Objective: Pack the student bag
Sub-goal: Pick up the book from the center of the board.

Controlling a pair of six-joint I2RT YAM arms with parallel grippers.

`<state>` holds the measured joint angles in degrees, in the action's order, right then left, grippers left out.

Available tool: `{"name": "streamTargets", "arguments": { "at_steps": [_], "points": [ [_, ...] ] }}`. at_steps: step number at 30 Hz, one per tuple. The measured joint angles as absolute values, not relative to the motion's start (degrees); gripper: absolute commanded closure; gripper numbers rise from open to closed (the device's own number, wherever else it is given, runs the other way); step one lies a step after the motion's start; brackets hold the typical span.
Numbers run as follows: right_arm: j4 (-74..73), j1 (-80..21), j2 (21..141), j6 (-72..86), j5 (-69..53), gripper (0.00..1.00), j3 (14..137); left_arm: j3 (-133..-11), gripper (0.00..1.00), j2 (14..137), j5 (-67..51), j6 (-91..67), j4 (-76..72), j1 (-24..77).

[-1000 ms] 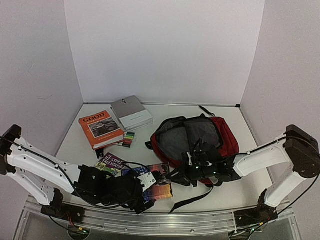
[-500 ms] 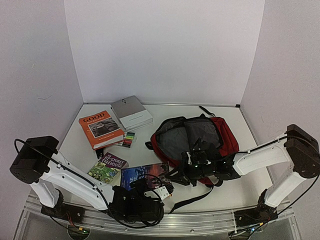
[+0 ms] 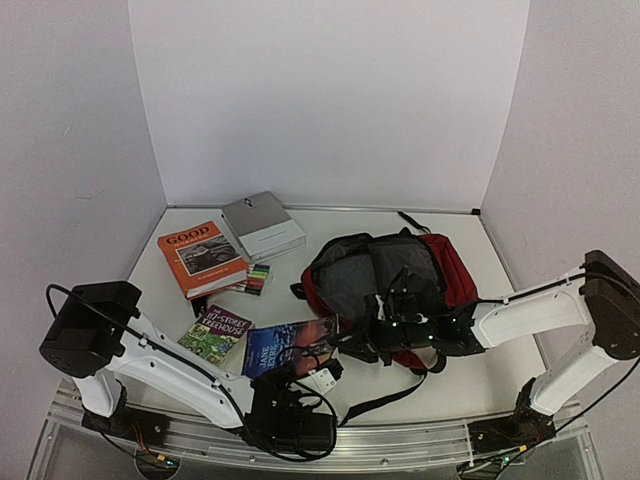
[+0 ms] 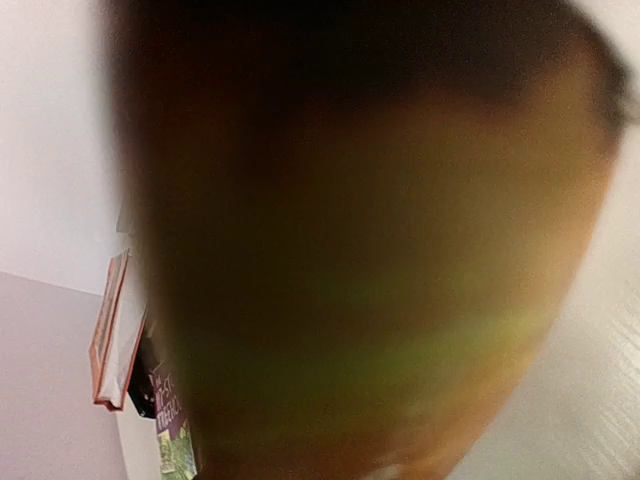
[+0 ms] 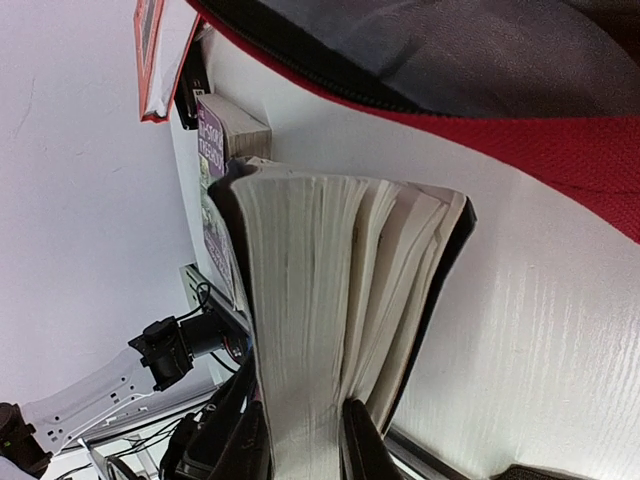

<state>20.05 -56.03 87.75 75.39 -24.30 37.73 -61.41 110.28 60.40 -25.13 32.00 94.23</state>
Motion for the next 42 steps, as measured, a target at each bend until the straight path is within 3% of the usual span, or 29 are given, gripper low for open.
{"name": "streamTargets", "arguments": {
  "at_steps": [8, 16, 27, 42],
  "points": [
    [13.95, -56.22, 85.32, 72.53, -21.48, 0.6, 41.04, -59.31, 0.99, 105.87, 56.31, -22.25, 29.6, 93.36],
    [9.48, -55.33, 78.97, 67.49, -16.28, 0.43, 46.89, -56.85, 1.0, 98.42, 46.1, -20.8, 26.07, 88.79],
    [5.13, -53.54, 71.62, 58.57, -10.17, 0.02, 47.16, -54.96, 1.0, 80.58, 32.52, -27.39, 22.76, 77.53],
    [19.16, -54.14, 67.92, 61.36, -11.14, 0.02, 42.78, -54.59, 1.0, 67.77, 19.66, -41.95, 5.48, 63.01]
  ]
}}
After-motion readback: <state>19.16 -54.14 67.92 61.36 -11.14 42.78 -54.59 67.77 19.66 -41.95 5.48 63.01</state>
